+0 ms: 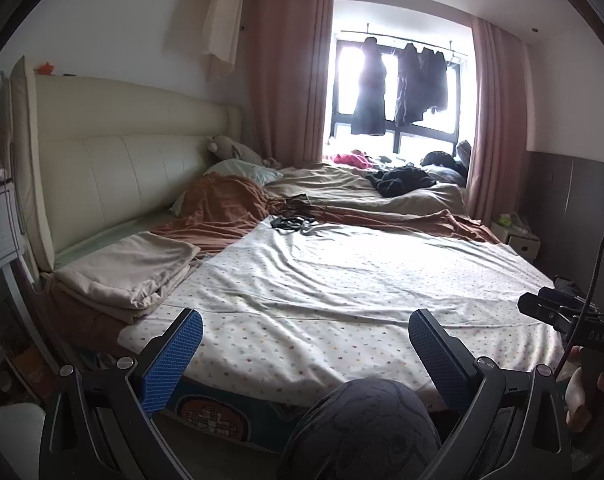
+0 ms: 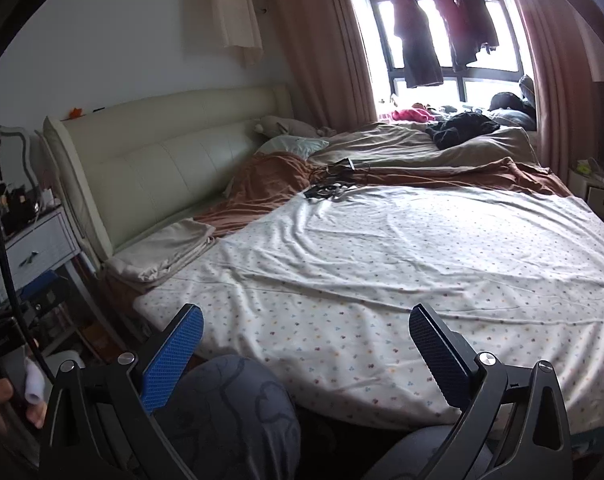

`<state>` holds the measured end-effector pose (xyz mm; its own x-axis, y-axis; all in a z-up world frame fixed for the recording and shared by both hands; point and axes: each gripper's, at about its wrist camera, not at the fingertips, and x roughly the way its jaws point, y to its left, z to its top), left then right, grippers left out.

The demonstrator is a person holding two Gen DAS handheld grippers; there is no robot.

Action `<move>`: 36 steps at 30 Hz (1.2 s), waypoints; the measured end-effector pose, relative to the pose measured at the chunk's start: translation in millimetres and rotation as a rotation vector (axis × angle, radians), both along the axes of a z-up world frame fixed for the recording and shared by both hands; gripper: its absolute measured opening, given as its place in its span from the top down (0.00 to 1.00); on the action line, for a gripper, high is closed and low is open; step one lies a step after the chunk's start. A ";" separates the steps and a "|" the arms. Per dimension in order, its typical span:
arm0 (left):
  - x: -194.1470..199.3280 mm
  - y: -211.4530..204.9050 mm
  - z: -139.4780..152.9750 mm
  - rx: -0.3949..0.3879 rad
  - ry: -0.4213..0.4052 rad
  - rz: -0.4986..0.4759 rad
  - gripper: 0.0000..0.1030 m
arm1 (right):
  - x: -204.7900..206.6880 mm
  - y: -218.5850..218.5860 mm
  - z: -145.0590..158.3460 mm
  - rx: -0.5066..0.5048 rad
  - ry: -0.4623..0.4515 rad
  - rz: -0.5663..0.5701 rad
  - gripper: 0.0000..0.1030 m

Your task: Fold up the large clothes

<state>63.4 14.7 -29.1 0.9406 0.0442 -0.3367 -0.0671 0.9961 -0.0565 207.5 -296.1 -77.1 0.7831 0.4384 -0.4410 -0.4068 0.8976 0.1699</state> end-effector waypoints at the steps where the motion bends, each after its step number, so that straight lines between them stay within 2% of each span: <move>1: -0.2 -0.8 -1.0 -0.004 0.001 -0.005 0.00 | -0.3 0.8 1.0 -0.002 -0.001 -0.004 0.00; 36: -12.4 5.3 5.8 -0.030 0.004 0.009 0.00 | -8.2 14.2 1.8 -0.013 0.012 -0.003 0.00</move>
<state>51.0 20.1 -23.3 0.9388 0.0425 -0.3418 -0.0763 0.9933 -0.0863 199.4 -281.9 -75.3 0.7788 0.4307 -0.4561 -0.4024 0.9008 0.1634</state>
